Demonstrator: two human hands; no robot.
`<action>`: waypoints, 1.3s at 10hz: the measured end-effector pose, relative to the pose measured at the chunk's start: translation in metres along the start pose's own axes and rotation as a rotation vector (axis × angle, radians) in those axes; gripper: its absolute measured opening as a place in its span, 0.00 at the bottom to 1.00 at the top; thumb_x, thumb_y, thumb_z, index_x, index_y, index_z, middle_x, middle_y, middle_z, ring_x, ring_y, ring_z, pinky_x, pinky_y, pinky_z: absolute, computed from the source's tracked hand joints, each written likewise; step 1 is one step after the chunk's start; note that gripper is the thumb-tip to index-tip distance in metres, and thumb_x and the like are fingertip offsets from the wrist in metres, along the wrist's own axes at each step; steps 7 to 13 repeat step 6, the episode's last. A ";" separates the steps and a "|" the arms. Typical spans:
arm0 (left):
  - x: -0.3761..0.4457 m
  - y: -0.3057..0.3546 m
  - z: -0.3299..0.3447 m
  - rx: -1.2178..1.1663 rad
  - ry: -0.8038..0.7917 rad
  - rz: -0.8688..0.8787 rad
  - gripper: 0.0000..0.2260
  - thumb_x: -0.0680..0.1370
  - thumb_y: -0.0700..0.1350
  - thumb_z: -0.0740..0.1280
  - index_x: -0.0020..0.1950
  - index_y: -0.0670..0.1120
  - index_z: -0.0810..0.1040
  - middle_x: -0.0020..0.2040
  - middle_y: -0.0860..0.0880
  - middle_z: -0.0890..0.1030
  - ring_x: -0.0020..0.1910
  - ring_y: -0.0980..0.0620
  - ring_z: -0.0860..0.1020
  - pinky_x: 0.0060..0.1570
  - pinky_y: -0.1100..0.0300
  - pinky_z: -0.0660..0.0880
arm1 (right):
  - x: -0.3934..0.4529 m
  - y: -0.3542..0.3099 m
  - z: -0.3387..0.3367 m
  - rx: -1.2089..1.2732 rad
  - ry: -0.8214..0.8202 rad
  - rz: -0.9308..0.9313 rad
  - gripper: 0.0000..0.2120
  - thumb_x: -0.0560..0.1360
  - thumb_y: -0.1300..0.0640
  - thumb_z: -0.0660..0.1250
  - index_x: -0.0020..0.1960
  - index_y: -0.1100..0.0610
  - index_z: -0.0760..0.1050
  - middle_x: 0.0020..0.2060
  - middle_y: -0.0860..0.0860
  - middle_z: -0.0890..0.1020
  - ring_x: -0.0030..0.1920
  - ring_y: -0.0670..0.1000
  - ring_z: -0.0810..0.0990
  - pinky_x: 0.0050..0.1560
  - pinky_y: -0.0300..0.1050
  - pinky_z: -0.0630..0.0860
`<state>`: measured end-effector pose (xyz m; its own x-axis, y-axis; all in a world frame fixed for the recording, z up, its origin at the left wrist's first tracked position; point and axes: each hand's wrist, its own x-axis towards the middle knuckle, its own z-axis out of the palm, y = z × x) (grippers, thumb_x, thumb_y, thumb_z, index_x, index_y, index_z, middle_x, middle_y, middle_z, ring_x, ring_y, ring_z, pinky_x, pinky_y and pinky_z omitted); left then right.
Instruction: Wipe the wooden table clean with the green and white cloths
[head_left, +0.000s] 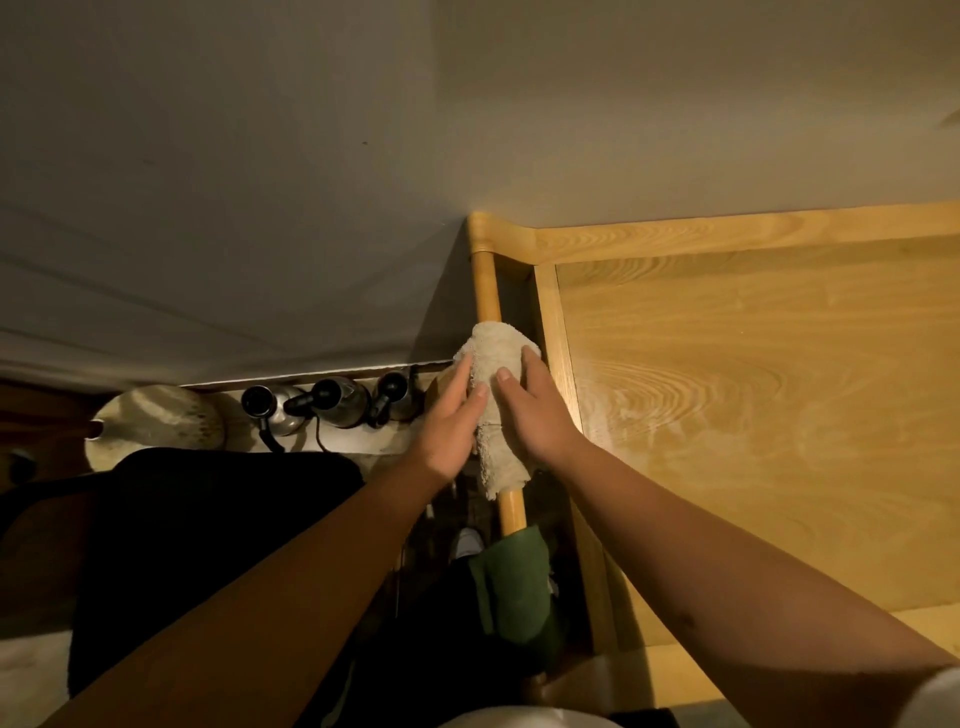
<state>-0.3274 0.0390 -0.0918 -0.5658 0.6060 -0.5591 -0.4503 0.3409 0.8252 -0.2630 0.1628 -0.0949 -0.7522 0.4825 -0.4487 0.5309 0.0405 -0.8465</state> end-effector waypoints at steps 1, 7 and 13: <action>-0.004 -0.001 0.015 -0.115 -0.048 -0.097 0.26 0.85 0.54 0.55 0.82 0.58 0.49 0.79 0.51 0.63 0.70 0.55 0.70 0.67 0.55 0.70 | 0.000 0.005 0.006 0.240 -0.119 0.176 0.26 0.83 0.45 0.57 0.78 0.52 0.59 0.69 0.48 0.73 0.67 0.49 0.73 0.70 0.53 0.69; -0.049 -0.003 0.023 0.950 0.126 0.197 0.38 0.80 0.64 0.59 0.82 0.58 0.41 0.83 0.53 0.40 0.81 0.49 0.40 0.78 0.40 0.48 | -0.061 0.036 -0.062 -0.253 0.114 -0.097 0.37 0.78 0.46 0.67 0.80 0.51 0.52 0.77 0.53 0.65 0.75 0.54 0.65 0.68 0.46 0.63; -0.049 -0.003 0.023 0.950 0.126 0.197 0.38 0.80 0.64 0.59 0.82 0.58 0.41 0.83 0.53 0.40 0.81 0.49 0.40 0.78 0.40 0.48 | -0.061 0.036 -0.062 -0.253 0.114 -0.097 0.37 0.78 0.46 0.67 0.80 0.51 0.52 0.77 0.53 0.65 0.75 0.54 0.65 0.68 0.46 0.63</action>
